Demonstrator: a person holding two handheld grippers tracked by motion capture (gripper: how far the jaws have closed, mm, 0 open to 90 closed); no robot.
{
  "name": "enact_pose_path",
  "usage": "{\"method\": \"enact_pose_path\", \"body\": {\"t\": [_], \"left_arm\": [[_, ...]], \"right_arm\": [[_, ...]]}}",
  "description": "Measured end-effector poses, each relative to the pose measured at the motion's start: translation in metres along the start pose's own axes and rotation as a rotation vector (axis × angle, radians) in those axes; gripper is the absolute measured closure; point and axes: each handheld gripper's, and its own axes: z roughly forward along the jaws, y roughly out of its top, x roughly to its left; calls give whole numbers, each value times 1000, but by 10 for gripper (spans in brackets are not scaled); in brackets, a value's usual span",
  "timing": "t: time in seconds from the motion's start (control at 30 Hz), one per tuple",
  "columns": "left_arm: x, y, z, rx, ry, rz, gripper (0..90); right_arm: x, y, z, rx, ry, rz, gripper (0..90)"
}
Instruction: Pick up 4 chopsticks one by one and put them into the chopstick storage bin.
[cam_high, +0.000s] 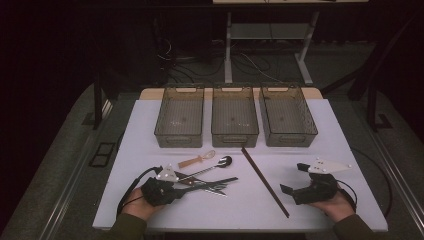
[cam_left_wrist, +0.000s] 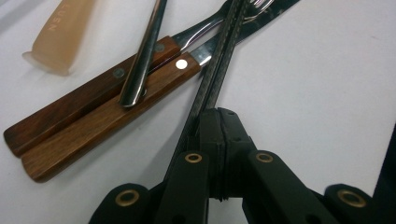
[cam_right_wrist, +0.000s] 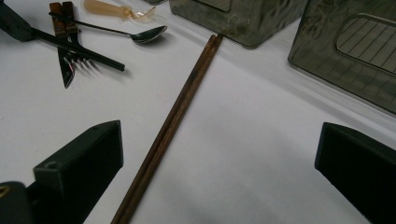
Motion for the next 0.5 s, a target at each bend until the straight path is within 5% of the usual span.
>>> {"method": "enact_pose_path", "body": {"t": [0.23, 0.5], "left_arm": [[-1, 1, -5, -54, -32, 2, 863], [5, 2, -14, -149, -19, -9, 755]], "right_arm": [[0, 0, 0, 0, 1, 0, 8], [0, 0, 0, 4, 2, 2, 8]]}}
